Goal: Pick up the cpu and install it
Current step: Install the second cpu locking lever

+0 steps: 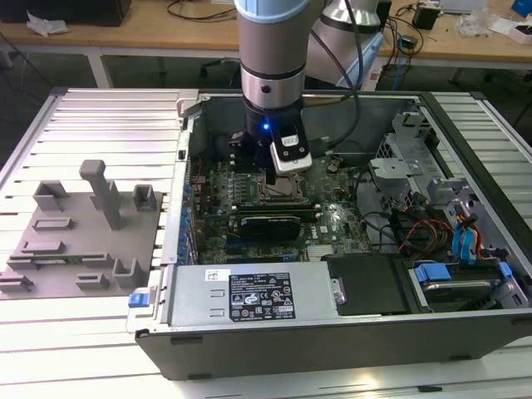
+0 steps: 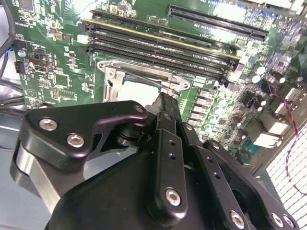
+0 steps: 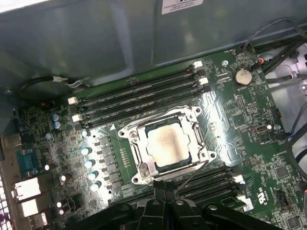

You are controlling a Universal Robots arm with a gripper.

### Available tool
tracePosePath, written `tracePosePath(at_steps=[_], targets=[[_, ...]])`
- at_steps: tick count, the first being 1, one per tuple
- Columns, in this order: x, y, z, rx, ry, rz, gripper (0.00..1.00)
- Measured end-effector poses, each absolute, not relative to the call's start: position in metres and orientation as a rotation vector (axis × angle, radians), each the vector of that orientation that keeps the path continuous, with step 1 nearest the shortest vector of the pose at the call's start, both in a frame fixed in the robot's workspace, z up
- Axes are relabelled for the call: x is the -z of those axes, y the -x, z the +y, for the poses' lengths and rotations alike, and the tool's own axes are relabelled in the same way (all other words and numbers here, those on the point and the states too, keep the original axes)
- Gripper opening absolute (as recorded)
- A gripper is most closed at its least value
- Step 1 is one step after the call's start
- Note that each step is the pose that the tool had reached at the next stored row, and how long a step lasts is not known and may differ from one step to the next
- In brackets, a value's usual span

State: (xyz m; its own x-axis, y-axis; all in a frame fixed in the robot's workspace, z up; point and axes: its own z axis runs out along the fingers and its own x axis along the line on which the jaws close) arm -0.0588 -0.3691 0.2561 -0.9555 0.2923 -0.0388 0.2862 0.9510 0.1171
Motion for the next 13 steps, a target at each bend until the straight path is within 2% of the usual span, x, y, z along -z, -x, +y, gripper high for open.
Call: tracePosePath(at_steps=[13], targets=[[-0.242,0.055,-0.378,-0.176,-0.208,3.086,0.11]])
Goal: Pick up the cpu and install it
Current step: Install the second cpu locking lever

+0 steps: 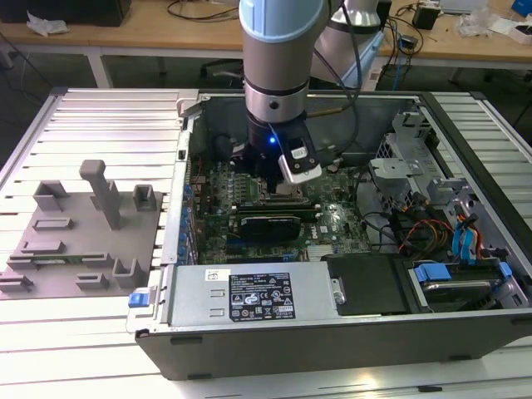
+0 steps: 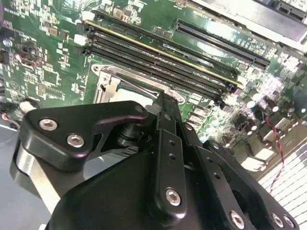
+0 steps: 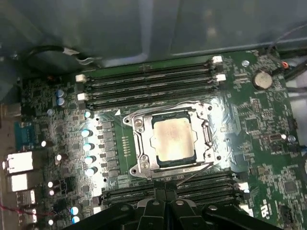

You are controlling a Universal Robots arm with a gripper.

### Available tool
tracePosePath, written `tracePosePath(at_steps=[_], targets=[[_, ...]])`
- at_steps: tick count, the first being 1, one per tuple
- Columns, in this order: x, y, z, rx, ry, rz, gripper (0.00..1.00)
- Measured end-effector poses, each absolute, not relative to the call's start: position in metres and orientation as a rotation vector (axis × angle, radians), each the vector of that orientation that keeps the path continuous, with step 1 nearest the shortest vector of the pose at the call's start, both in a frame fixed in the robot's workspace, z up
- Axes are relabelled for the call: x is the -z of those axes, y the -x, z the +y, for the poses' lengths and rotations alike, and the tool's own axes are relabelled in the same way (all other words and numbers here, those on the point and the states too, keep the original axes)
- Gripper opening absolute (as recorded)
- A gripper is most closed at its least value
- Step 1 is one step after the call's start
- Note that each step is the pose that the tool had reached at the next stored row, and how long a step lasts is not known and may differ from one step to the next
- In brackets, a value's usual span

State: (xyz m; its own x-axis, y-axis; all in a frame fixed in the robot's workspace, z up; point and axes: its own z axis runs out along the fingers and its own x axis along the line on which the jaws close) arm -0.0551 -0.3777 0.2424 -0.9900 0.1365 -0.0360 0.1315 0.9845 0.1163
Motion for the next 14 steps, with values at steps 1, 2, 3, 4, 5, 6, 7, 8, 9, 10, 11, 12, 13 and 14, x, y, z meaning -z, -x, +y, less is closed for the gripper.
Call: tracePosePath(at_steps=[1,2,3,4,5,6,7,8,9,10,11,12,13,14], targets=[[-0.241,0.056,-0.379,-0.177,-0.176,3.089,0.11],[-0.24,0.056,-0.38,-0.179,-0.159,3.09,0.11],[-0.239,0.057,-0.381,-0.182,-0.152,3.091,0.11],[-0.238,0.057,-0.383,-0.188,-0.148,3.091,0.11],[-0.237,0.057,-0.384,-0.217,-0.145,3.09,0.11],[-0.226,0.061,-0.384,-0.218,-0.135,3.091,0.11],[-0.219,0.063,-0.384,-0.219,-0.131,3.091,0.11],[-0.212,0.065,-0.384,-0.226,-0.13,3.092,0.11],[-0.211,0.065,-0.384,-0.234,-0.13,3.091,0.11],[-0.21,0.065,-0.384,-0.241,-0.13,3.091,0.11],[-0.209,0.066,-0.384,-0.249,-0.13,3.09,0.11],[-0.208,0.066,-0.384,-0.254,-0.13,3.09,0.11],[-0.207,0.066,-0.384,-0.263,-0.13,3.09,0.11],[-0.206,0.067,-0.384,-0.273,-0.131,3.089,0.11]])
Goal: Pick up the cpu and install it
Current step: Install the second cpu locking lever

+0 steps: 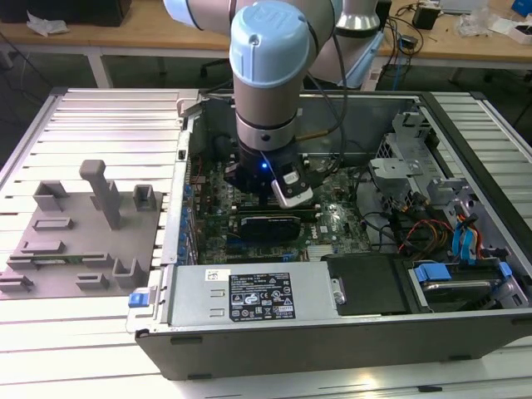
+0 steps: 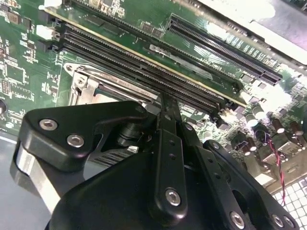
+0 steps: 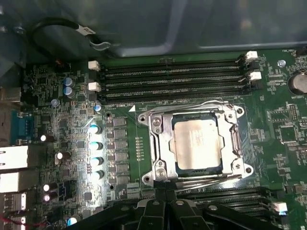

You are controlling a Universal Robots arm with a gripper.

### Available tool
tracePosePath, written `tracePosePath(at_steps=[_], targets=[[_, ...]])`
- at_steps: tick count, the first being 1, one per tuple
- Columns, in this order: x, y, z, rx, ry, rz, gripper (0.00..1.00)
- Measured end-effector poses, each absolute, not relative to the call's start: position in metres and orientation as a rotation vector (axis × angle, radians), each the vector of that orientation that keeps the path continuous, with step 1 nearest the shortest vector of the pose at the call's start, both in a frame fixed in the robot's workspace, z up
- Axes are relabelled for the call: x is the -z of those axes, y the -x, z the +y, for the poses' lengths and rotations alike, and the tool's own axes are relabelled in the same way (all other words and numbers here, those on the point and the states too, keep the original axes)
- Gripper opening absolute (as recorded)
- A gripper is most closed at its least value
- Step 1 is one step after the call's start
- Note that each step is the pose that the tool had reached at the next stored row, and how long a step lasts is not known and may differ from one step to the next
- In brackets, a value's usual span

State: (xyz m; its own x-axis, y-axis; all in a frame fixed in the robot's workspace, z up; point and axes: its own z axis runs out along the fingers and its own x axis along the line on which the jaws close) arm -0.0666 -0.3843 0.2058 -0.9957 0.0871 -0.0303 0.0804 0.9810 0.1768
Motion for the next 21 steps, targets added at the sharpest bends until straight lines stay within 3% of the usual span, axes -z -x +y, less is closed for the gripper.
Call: tracePosePath(at_steps=[6,16,21], targets=[[-0.2,0.069,-0.384,-0.338,-0.132,3.084,0.11],[-0.199,0.077,-0.384,-0.355,-0.132,3.083,0.11],[-0.23,0.077,-0.384,-0.355,-0.132,3.083,0.11]])
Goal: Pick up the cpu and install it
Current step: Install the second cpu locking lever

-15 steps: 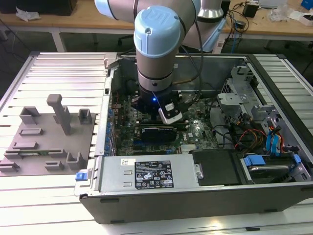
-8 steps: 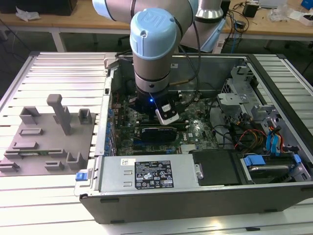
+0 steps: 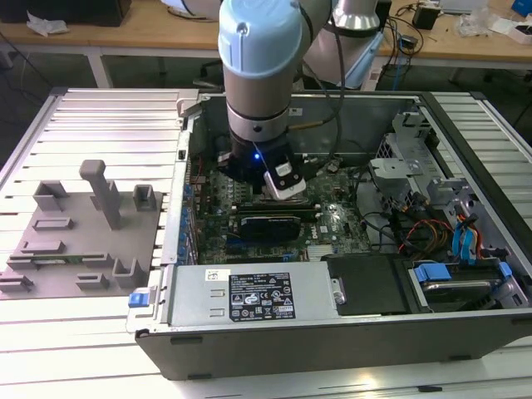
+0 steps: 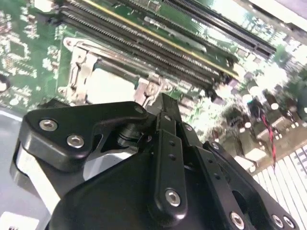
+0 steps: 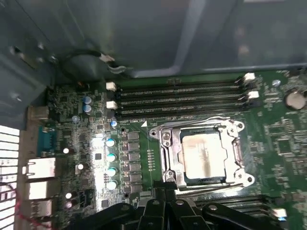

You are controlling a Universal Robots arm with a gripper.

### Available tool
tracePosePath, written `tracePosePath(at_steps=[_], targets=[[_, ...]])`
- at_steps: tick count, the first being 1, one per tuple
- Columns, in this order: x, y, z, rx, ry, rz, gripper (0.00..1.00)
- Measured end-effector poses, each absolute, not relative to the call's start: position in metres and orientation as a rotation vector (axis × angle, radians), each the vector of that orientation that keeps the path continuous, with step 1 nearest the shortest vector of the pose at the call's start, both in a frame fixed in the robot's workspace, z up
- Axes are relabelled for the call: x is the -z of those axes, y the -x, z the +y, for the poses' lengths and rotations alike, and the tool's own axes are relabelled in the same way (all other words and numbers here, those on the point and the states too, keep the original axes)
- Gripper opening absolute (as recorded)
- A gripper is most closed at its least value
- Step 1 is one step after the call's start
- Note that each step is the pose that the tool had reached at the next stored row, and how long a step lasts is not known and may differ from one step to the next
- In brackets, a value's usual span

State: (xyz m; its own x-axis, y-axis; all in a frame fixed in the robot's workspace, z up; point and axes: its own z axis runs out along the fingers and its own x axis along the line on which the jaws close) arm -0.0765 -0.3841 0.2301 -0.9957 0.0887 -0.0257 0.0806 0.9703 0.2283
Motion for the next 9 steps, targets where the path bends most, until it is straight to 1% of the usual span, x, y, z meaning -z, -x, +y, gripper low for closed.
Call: tracePosePath(at_steps=[3,9], targets=[[-0.243,0.076,-0.384,-0.355,-0.132,3.083,0.11],[-0.243,0.034,-0.384,-0.353,-0.136,3.098,0.11]])
